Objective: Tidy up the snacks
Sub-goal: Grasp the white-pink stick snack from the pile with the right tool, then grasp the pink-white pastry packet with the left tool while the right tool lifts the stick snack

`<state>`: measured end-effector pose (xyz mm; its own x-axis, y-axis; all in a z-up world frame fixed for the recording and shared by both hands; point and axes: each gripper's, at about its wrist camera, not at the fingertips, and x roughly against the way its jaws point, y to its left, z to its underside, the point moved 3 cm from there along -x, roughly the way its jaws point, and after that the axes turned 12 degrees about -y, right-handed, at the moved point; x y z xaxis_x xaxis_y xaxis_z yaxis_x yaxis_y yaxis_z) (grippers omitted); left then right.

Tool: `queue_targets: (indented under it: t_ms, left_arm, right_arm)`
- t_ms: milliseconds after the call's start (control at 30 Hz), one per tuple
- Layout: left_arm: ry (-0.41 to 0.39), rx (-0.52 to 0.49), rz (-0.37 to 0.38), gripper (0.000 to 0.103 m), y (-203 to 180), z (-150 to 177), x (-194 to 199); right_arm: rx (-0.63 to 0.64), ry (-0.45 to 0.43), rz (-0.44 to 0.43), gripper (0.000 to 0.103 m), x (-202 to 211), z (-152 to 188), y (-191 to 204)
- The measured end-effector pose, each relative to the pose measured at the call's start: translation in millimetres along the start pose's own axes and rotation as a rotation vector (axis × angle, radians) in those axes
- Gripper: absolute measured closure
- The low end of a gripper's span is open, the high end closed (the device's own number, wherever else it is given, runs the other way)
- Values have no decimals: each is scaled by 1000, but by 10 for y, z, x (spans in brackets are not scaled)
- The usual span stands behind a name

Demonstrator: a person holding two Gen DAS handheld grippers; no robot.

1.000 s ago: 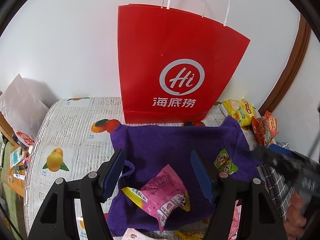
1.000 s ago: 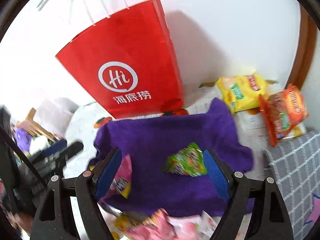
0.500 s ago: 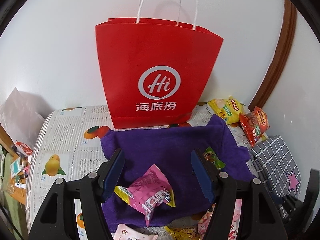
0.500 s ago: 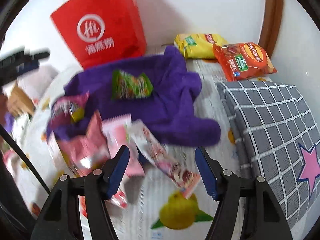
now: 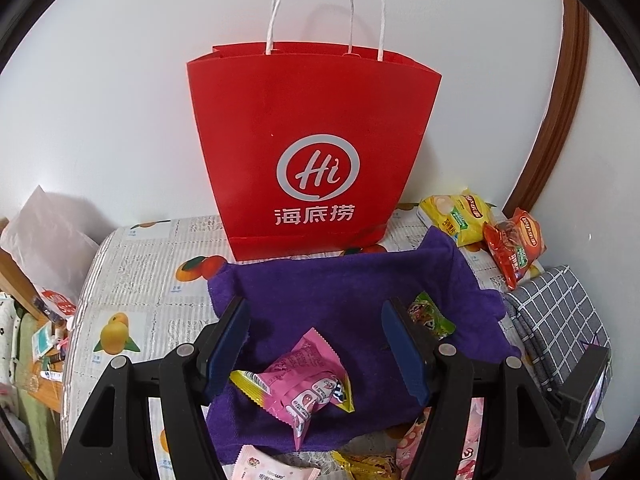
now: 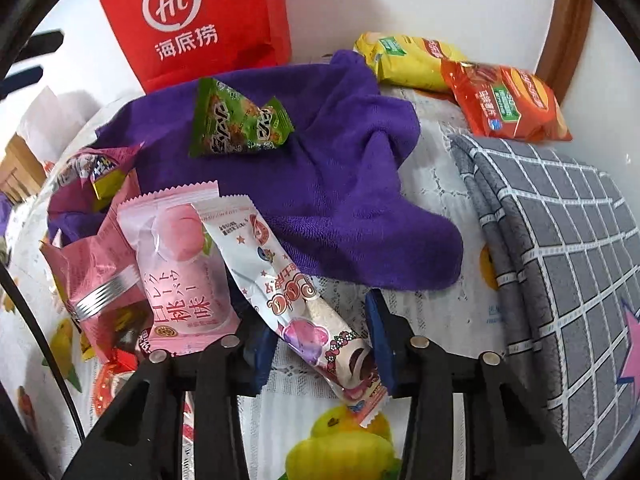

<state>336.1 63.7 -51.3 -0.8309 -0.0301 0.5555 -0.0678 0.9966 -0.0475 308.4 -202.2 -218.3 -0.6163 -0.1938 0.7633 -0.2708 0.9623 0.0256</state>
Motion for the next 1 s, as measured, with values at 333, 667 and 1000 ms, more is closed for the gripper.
queue_targets:
  t_ms: [333, 667, 1000]
  left_arm:
    - [36, 17, -29, 36, 211, 397, 271]
    - [186, 48, -40, 36, 604, 1310, 252]
    - [219, -29, 13, 22, 485, 1604, 73]
  right_arm:
    - [-85, -8, -41, 76, 546, 277, -105]
    - [-44, 4, -56, 76, 680, 605, 191]
    - [-103, -42, -40, 73, 598, 657, 144]
